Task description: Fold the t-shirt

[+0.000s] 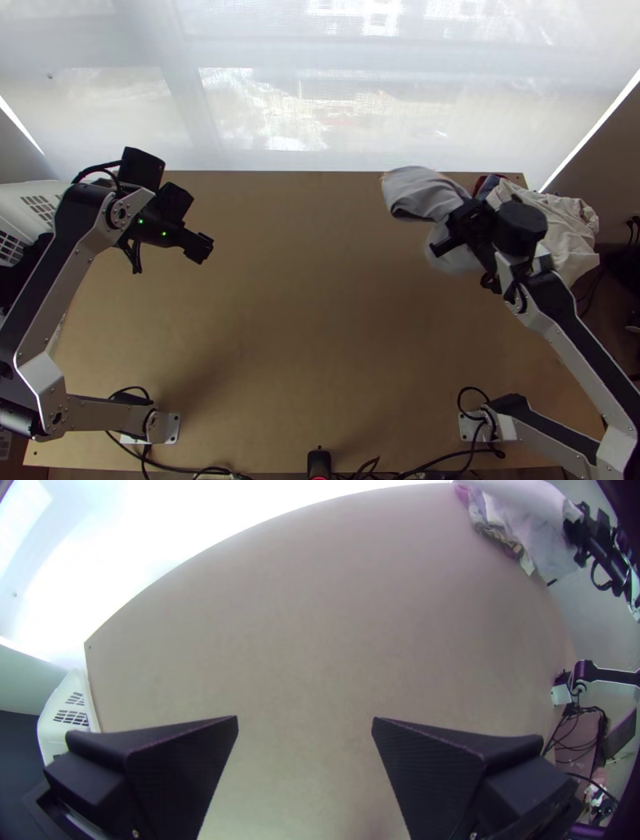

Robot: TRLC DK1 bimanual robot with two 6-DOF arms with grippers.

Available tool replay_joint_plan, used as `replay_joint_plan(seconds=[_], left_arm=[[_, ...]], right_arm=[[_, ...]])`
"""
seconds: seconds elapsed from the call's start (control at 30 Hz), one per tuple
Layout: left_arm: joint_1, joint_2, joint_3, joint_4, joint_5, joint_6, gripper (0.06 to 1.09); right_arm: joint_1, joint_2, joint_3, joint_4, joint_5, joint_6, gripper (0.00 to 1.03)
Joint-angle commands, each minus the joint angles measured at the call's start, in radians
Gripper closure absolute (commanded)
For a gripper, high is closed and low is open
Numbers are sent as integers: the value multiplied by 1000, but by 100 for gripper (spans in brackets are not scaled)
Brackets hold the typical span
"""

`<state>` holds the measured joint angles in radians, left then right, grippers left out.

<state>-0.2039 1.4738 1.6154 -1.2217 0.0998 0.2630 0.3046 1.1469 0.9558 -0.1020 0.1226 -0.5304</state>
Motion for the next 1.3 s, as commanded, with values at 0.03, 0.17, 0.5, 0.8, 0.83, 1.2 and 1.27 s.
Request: replay_joint_plan(seconds=[0.03, 0.17, 0.5, 0.8, 0.83, 1.2, 1.27], left_arm=[[34, -15, -14, 1, 0, 7, 10], [41, -24, -29, 1, 0, 8, 10], [63, -56, -61, 1, 0, 13, 10], [109, -87, -86, -9, 0, 22, 10], [115, -90, -86, -10, 0, 24, 10], [138, -81, -55, -13, 0, 24, 10], [139, -83, -61, -15, 0, 24, 10]], right_arm=[[-415, 25, 147, -22, -193, -11, 100], [-660, 123, 245, -13, -328, -34, 100], [-952, 459, 572, -4, -497, -88, 100], [-930, 481, 382, 8, -503, -102, 100], [-920, 470, 328, 15, -503, -100, 100], [-708, 381, -14, 136, -431, -20, 100], [-697, 401, -25, 153, -419, -22, 100]])
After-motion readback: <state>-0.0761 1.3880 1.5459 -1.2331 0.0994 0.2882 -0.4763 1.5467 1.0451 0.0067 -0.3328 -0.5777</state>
